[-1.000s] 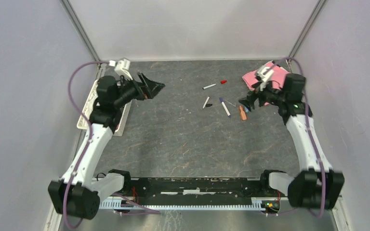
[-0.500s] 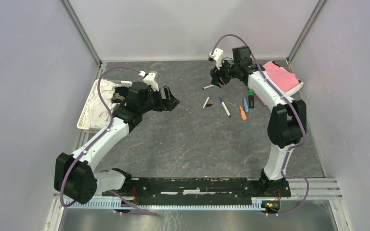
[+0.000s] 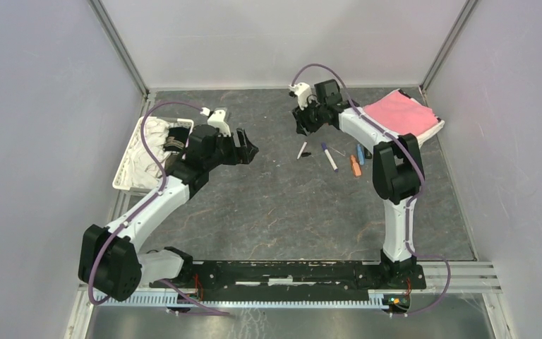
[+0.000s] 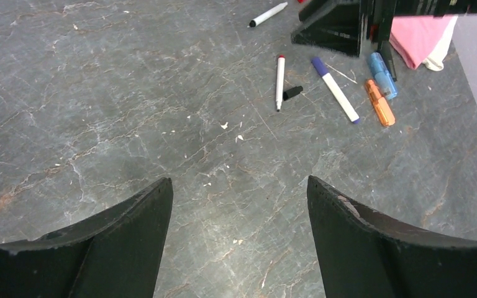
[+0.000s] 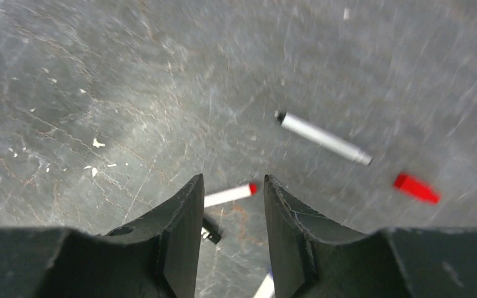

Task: Insert the pens into the pen caps
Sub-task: Pick up the pen from the center of the board.

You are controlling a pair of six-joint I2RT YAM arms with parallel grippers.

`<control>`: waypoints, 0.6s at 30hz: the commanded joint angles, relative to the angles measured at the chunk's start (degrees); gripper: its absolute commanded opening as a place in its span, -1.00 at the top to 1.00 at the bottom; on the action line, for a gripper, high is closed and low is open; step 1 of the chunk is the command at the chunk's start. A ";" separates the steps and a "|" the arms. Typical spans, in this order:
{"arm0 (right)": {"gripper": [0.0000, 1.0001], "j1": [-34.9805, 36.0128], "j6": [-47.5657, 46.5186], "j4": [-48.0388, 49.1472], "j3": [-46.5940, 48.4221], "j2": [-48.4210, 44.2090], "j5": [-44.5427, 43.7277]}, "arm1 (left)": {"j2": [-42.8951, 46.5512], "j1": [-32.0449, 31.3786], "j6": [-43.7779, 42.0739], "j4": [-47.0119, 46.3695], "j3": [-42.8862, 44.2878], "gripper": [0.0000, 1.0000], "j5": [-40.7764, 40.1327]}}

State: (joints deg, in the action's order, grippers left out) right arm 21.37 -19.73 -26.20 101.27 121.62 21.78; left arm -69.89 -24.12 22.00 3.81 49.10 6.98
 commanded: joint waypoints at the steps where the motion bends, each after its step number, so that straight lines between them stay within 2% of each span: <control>1: 0.09 1.80 20.23 11.21 -11.40 -5.05 -11.59 | 1.64 0.04 -0.78 -3.64 -1.46 -0.68 -1.56; 4: 0.05 2.10 28.40 13.47 -13.99 -6.10 -17.80 | 1.92 0.04 -0.49 -4.76 -2.34 -0.68 -1.32; 7: 0.06 2.24 32.85 13.00 -14.26 -4.91 -19.79 | 2.12 0.02 0.07 -5.87 -3.23 -0.68 -1.18; 18: 0.12 2.63 37.57 14.28 -15.08 -2.10 -18.99 | 3.78 0.01 0.28 -5.44 -4.36 -0.68 -1.73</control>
State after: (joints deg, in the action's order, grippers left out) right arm 23.77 14.81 -13.89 86.13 119.02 4.78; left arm -67.92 -24.12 22.04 1.04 45.28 6.07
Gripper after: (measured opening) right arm 0.451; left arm 0.841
